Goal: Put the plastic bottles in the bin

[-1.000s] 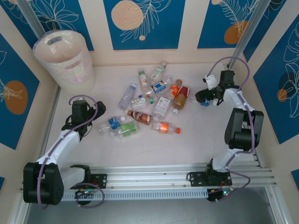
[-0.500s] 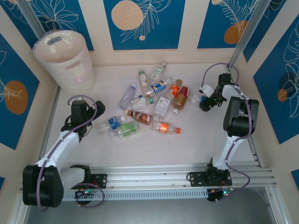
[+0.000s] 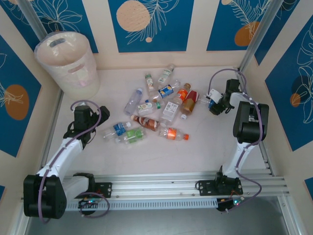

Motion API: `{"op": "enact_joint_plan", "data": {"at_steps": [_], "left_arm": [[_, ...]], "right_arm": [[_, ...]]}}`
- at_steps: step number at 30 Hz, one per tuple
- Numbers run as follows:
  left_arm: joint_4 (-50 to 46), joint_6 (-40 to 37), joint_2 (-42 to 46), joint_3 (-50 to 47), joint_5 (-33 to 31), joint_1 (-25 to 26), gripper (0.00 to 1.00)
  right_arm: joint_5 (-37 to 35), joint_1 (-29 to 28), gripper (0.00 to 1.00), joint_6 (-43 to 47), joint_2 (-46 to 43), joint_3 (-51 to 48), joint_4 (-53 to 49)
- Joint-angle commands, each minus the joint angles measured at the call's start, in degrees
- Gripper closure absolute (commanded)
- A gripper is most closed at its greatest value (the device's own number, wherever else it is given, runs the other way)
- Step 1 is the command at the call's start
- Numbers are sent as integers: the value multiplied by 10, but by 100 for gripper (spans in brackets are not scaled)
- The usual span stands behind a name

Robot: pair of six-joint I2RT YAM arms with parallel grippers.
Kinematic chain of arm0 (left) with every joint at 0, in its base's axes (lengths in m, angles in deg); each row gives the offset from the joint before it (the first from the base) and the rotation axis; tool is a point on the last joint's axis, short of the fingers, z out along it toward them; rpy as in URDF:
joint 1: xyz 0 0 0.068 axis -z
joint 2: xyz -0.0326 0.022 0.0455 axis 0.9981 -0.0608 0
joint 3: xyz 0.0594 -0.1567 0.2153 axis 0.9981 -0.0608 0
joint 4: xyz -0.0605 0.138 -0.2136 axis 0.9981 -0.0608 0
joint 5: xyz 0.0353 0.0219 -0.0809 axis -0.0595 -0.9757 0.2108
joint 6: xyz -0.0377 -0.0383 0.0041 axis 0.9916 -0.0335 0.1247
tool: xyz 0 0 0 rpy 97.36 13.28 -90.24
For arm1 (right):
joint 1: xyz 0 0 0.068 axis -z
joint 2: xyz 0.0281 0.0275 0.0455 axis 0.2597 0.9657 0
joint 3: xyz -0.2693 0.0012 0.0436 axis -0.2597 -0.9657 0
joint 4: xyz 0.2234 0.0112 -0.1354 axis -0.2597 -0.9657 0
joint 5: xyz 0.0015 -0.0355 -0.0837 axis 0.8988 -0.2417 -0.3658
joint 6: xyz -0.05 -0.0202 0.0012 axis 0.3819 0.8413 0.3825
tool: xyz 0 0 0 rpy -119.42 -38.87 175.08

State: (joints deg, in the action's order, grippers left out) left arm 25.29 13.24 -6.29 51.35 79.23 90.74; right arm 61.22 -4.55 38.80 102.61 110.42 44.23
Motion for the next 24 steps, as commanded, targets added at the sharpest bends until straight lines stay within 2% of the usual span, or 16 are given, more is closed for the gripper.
{"op": "enact_joint_plan", "data": {"at_steps": [1,4,11,17,21,24], "left_arm": [[-6,-9,-1,4,-4,-5,0],[-11,-18,3,5,-7,-6,0],[-9,-22,19,-5,-15,-6,0],[-8,-22,28,-17,-23,-7,0],[1,-13,35,-26,-36,-8,0],[14,-13,40,-29,-28,-9,0]], "right_arm": [[2,-3,42,4,-5,-15,13],[0,2,48,-12,-31,-27,20],[8,13,53,-35,-128,-99,30],[32,12,56,-118,-245,-185,127],[52,-13,57,-187,-316,-240,203],[72,-56,57,-238,-352,-258,214]]}}
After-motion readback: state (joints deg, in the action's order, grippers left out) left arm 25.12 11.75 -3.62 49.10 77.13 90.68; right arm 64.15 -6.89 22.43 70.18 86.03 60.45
